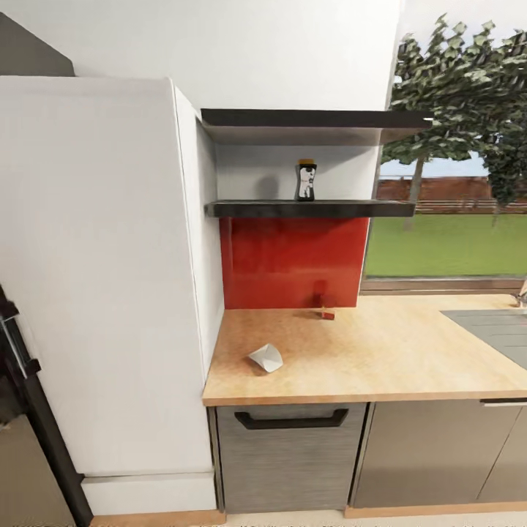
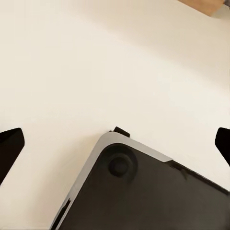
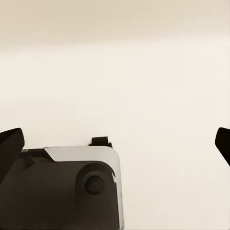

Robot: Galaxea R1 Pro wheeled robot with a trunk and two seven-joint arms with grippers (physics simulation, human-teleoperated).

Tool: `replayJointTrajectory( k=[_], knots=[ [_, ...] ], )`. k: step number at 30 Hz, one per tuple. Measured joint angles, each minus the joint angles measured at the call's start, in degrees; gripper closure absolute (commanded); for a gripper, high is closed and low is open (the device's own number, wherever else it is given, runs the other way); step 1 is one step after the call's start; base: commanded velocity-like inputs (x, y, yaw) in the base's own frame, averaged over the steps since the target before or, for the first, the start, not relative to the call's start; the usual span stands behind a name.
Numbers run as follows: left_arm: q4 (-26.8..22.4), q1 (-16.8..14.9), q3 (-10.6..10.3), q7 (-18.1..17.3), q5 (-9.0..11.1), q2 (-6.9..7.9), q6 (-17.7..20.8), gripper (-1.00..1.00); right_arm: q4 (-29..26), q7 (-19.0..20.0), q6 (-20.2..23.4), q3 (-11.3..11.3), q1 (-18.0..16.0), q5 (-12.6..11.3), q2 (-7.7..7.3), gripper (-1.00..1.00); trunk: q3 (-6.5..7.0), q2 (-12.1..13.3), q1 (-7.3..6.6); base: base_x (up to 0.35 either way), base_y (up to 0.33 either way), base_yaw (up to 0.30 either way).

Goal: Set up a coffee station on the kitchen countertop: keep the coffee maker on the countertop, move the bottle of coffee from the kitchen shelf to the counter next to the coffee maker, place a paper coffee filter on top of the coffee maker, put the saucer next to the coffee maker with the coffee cup on the saucer, and place the electric kettle next to the coffee maker.

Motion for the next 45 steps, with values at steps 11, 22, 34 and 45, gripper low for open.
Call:
replayJointTrajectory(
  k=[11,22,34,45],
  knots=[
    [0.0,0.0,0.1,0.0,0.2,0.01,0.1,-1.00,0.0,-0.4,0.8,0.0,0.0,-0.1,0.13,-1.00,0.00,0.0,-0.01,-0.096,0.240,0.000],
    [0.0,0.0,-0.1,0.0,-0.1,0.00,0.1,-1.00,-0.1,-0.4,0.3,-0.1,0.0,0.3,0.39,-1.00,0.00,0.0,-0.01,-0.131,0.005,0.000],
    [-0.2,0.0,-0.1,0.0,-0.4,0.03,0.3,-1.00,-38.7,-10.1,10.9,0.4,-0.2,1.1,1.12,-1.00,0.01,0.0,-0.01,-0.002,0.000,0.000],
    [-0.9,0.0,0.0,0.0,-0.5,0.59,0.3,-1.00,-83.7,-11.2,39.7,1.0,-0.2,1.3,3.29,-1.00,0.01,0.0,-0.02,0.000,0.000,0.000]
  ],
)
